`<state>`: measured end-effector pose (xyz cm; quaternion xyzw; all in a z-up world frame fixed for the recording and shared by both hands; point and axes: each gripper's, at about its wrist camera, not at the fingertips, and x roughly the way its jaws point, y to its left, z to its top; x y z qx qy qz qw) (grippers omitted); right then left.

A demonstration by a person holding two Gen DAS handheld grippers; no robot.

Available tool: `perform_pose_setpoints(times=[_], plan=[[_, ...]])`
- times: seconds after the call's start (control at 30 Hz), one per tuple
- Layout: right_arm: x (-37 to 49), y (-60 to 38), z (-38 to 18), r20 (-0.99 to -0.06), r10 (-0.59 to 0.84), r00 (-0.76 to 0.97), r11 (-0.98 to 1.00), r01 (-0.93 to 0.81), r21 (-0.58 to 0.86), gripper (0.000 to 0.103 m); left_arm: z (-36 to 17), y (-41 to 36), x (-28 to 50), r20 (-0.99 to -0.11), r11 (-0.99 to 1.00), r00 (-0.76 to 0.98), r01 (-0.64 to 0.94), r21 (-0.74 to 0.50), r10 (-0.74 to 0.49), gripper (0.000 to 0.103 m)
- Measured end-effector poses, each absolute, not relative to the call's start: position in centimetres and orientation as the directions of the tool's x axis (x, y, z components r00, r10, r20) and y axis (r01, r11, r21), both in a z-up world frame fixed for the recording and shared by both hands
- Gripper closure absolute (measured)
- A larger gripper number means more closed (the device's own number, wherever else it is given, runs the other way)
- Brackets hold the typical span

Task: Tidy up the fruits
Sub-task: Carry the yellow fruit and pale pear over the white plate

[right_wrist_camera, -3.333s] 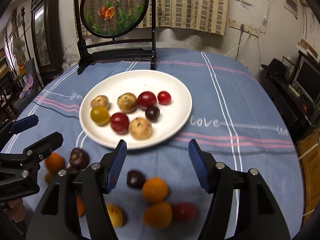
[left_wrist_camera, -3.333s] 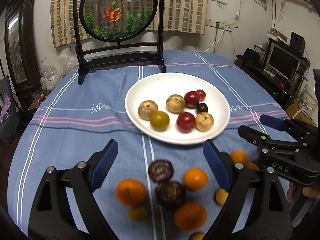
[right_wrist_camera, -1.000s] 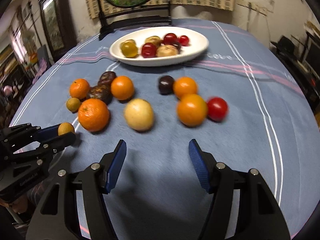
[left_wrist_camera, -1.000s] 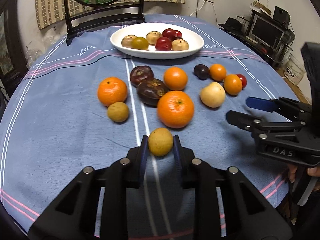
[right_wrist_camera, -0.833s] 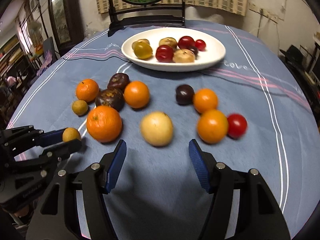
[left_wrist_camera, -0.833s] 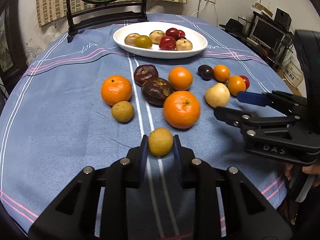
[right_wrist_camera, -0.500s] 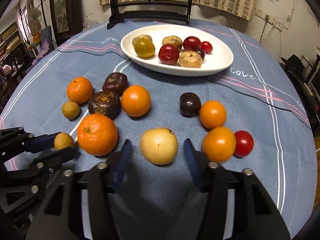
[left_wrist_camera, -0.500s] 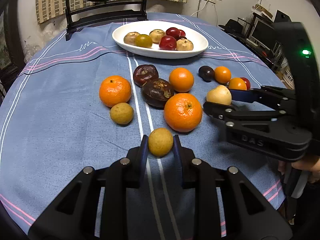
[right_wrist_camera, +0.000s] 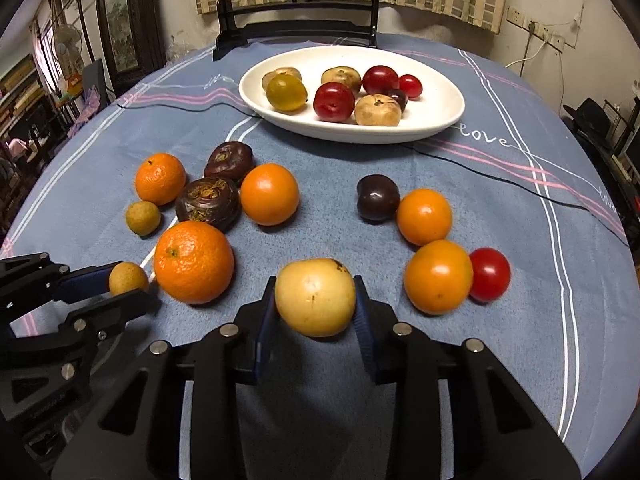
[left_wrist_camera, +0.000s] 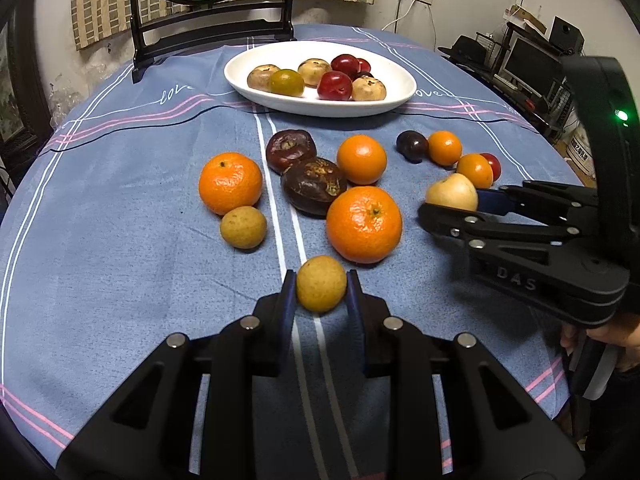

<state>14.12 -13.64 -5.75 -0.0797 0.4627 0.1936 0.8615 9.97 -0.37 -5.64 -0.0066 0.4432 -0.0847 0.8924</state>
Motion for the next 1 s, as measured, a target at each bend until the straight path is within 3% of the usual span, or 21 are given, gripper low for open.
perform_pose_setpoints(times=[0.6,1.0], plan=[[12.2,-17.9,-1.5,-0.756,0.3,0.582,0.922,-0.379,0.074,0.067,-2.1,-1.8,11.2,-0.756,0.986,0.643,0.167,-0.017,-0.122,0.078],[15.5,-17.9,1.1,-0.719,0.305,0.625,0.92,-0.388,0.054,0.067,1.0,-1.7,15.9,-0.729,0.99,0.677,0.142,-0.012,-0.105,0.078]])
